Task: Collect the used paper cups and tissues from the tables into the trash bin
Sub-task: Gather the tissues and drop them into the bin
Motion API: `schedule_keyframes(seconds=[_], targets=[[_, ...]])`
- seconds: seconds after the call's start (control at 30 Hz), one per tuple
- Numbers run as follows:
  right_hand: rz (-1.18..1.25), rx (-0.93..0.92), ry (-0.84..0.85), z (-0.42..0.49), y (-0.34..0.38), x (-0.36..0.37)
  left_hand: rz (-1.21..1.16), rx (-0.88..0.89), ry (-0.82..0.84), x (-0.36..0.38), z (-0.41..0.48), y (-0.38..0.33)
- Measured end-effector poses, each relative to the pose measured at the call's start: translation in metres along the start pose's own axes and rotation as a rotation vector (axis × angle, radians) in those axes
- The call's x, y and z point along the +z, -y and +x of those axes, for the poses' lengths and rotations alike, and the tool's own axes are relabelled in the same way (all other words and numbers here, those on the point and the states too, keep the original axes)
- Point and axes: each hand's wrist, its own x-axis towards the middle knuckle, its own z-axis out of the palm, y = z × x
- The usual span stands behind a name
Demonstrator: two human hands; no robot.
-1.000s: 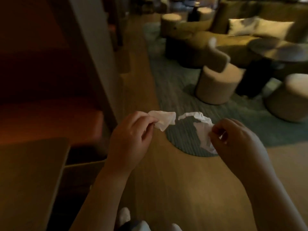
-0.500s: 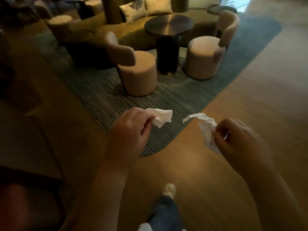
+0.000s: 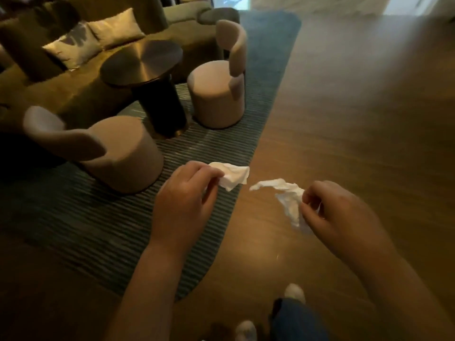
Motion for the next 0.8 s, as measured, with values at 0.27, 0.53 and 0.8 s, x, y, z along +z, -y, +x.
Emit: schedule_keyframes(seconds=[0.27, 0.53, 0.8], targets=[[0.006, 0.262, -0.112, 0.118, -0.116, -0.053, -0.047, 0.122, 0.068, 0.104, 0.180, -0.021], [-0.012, 0.183, -0.103, 0.288, -0.183, -0.120, 0.001, 0.158, 0.032, 0.178, 0.336, -0.045], [0.007, 0.111, -0.012, 0.438, -0.207, -0.124, 0.010, 0.020, 0.057, 0.231, 0.443, -0.003]])
